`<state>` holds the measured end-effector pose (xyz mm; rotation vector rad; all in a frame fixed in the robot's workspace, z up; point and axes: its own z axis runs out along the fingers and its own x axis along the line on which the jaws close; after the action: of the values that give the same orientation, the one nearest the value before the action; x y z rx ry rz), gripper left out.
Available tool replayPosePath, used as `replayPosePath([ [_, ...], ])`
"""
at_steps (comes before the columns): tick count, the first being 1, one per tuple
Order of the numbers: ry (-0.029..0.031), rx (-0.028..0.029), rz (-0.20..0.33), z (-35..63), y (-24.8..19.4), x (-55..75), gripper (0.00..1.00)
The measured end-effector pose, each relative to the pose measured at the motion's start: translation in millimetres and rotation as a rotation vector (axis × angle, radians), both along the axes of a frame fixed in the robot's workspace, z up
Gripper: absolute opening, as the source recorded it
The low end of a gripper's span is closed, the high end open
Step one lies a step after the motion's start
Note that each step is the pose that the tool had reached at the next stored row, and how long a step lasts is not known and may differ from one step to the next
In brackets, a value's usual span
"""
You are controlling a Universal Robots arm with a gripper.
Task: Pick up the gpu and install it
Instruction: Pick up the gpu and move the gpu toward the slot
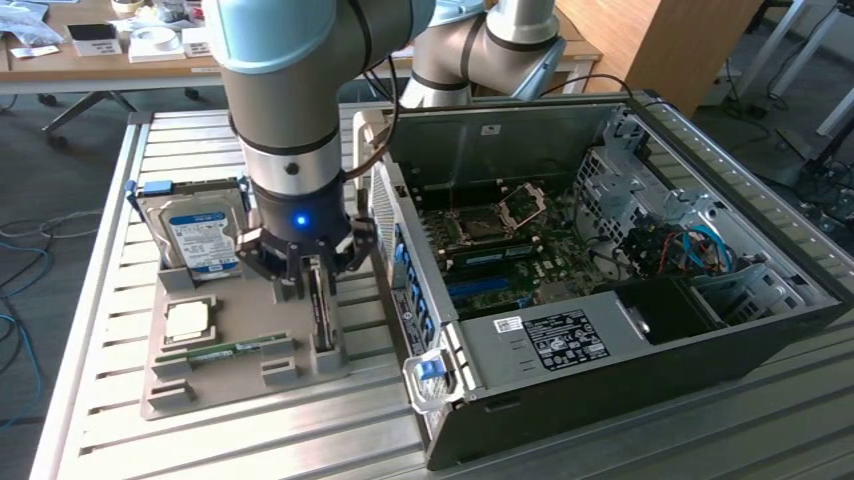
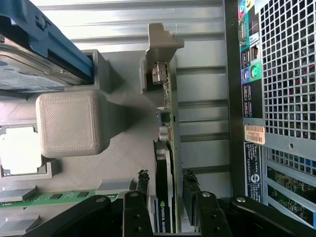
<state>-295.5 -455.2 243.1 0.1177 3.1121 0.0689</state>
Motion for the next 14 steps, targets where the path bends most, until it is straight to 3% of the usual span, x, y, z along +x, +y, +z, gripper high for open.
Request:
replayPosePath([
  [14,0.0000,-0.0001,0.000,-3.3,0.0,-0.2,0.42],
])
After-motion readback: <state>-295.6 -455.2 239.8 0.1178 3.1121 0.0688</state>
